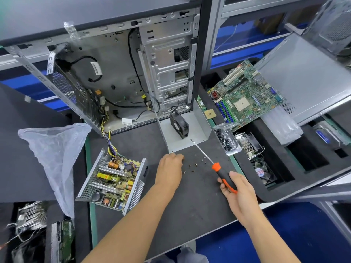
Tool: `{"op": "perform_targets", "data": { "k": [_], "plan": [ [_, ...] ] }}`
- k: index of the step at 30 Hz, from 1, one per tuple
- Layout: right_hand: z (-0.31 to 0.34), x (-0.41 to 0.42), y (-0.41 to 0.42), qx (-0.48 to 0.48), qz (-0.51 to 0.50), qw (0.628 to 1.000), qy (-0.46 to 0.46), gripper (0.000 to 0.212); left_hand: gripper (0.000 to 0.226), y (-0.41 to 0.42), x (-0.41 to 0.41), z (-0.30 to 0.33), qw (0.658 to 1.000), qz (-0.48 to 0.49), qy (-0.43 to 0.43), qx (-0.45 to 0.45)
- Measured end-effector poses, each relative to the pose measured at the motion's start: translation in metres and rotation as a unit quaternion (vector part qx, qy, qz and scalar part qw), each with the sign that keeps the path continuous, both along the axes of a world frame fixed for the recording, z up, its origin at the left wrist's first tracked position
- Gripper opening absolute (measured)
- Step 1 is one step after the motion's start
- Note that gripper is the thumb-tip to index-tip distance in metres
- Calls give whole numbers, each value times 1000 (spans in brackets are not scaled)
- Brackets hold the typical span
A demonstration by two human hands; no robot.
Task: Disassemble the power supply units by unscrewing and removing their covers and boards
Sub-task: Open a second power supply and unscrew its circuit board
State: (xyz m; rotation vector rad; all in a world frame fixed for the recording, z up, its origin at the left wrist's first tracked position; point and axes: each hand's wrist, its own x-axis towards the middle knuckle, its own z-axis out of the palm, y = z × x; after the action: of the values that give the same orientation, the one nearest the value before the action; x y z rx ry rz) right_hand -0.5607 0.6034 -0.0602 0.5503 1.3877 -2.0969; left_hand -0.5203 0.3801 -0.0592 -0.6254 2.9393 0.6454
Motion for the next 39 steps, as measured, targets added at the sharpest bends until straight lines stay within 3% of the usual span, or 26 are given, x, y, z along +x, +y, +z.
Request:
{"op": "perform_targets", "data": {
  "k": [6,10,14,16,19,22,26,31,39],
  "plan": [
    [2,0,-1,8,3,1000,2,16,27,1,9,9,998,32,19,49],
    [3,5,0,25,15,1000,10,15,25,2,37,32,984,73,130,98],
    [4,20,-7,78,104,988,78,21,19,-15,83,58,965,97,243,33],
    [6,29,-14,96,157,978,99,30,17,-33,105,65,948,178,261,37],
    [6,39,-26,110,196,967,116,38,21,-52,128,66,912,311,209,166],
    [6,45,-39,122,211,963,118,27,31,-54,138,60,914,293,165,226],
    [4,49,-49,139,221,958,117,18,47,-54,132,58,949,226,96,199],
    [4,49,-54,151,223,957,113,19,51,-50,124,51,973,194,16,120],
    [4,47,-53,150,236,954,109,20,51,-48,118,44,966,220,47,127]
  ]
}}
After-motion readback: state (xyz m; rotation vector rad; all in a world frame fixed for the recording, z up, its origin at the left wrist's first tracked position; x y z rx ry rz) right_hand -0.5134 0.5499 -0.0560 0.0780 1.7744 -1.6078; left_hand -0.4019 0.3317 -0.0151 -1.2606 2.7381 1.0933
